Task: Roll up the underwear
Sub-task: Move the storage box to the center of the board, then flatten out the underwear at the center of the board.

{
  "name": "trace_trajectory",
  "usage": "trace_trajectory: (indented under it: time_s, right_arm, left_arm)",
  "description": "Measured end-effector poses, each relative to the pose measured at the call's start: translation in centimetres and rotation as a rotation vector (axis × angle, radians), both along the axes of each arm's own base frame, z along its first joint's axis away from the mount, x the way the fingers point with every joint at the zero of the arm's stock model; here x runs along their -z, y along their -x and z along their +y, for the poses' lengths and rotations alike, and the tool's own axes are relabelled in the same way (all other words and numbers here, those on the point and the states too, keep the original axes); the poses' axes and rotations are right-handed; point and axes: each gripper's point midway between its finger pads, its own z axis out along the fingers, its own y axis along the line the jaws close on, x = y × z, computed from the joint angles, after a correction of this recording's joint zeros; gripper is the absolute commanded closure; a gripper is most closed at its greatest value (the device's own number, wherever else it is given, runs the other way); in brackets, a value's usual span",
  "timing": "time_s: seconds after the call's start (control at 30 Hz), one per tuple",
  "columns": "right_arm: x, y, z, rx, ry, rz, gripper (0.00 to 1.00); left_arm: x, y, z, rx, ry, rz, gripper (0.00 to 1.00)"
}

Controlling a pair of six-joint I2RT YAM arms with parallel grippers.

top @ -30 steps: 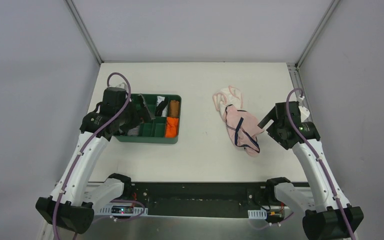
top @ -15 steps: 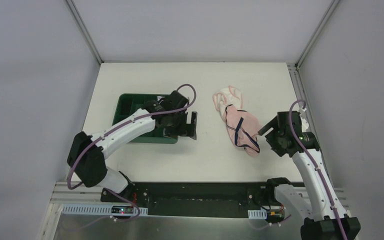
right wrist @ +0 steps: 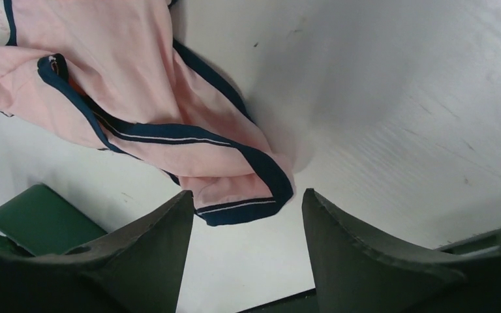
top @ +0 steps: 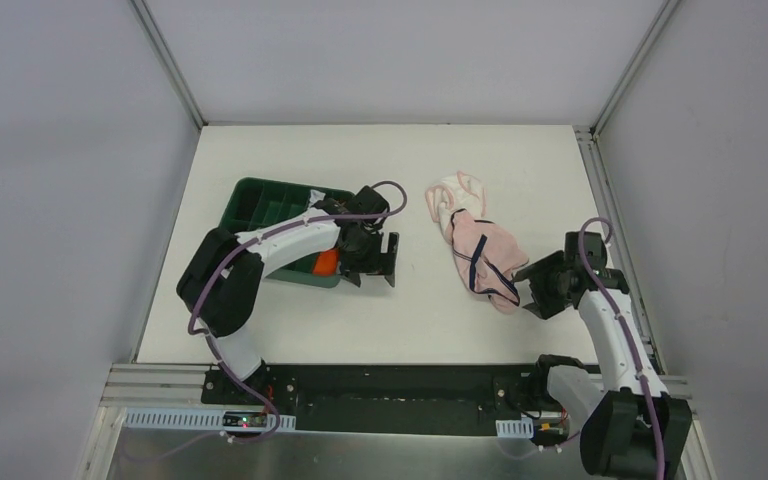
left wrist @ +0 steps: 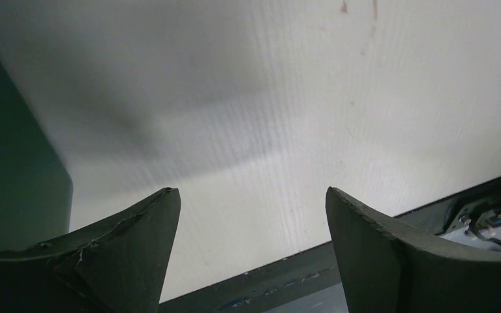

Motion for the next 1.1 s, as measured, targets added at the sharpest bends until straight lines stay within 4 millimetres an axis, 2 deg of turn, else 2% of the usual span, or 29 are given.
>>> trace_trajectory:
  time_s: [0.1, 0.17, 0.27, 0.33, 0.37, 0.5, 0.63, 0.67, 0.73, 0.77, 0.8, 0.83, 0.9, 1.0, 1.1]
  right_arm:
    - [0.5, -0.7, 0.8, -0.009, -0.051, 0.009, 0.43]
    - [1.0, -1.2, 1.1, -0.011, -0.075, 0.010, 0.53]
    - [1.8, -1.4, 1.5, -0.009, -0.100, 0.022, 0.79]
    - [2.2, -1.4, 1.6, -0.009, -0.111, 0.034, 0.96]
    - [2.3, -1.5, 1.7, -0.010, -0.113, 0.035, 1.00]
    - [1.3, -2.2, 1.9, -0.031, -0.112, 0.005, 1.00]
    - [-3.2, -5.2, 2.9, -0.110, -0.094, -0.123, 1.00]
    - [-4.8, -6.0, 3.3, -0.140, -0.078, -0.165, 0.87]
    - [-7.9, -7.3, 4.2, -0.199, -0.044, -0.250, 0.50]
    - [-9.0, -7.6, 4.5, -0.218, -0.027, -0.286, 0.40]
    - [-9.5, -7.6, 4.7, -0.232, -0.009, -0.309, 0.34]
    - [-9.5, -7.2, 4.5, -0.231, 0.012, -0.313, 0.32]
    - [-7.9, -6.2, 3.4, -0.202, 0.053, -0.283, 0.30]
    - [-3.3, -3.4, 1.8, -0.157, 0.073, -0.148, 0.29]
    - [0.8, -0.6, 1.5, -0.141, 0.057, -0.004, 0.33]
  left_arm:
    - [0.4, -1.7, 1.4, -0.046, -0.007, 0.001, 0.13]
    - [0.7, -2.7, 2.4, -0.071, -0.017, 0.000, 0.13]
    - [0.8, -4.0, 3.4, -0.091, -0.026, -0.006, 0.13]
    - [0.3, -4.4, 3.4, -0.093, -0.014, -0.008, 0.12]
    - [-0.2, -4.6, 3.0, -0.090, 0.002, -0.011, 0.11]
    - [-3.2, -4.8, 0.9, -0.053, 0.084, -0.039, 0.10]
    - [-8.5, -5.3, -1.0, -0.025, 0.181, -0.119, 0.09]
    - [-10.0, -5.5, -1.3, -0.022, 0.204, -0.148, 0.09]
    - [-12.8, -5.8, -1.6, -0.023, 0.242, -0.197, 0.09]
    - [-14.0, -6.0, -1.6, -0.027, 0.261, -0.221, 0.09]
    - [-15.0, -6.0, -1.7, -0.034, 0.275, -0.238, 0.08]
    - [-15.9, -5.9, -1.5, -0.043, 0.286, -0.253, 0.09]
    - [-16.6, -5.5, -1.2, -0.060, 0.294, -0.254, 0.08]
    - [-17.2, -5.1, -1.0, -0.070, 0.299, -0.254, 0.08]
    - [-16.8, -4.8, -0.8, -0.081, 0.294, -0.238, 0.08]
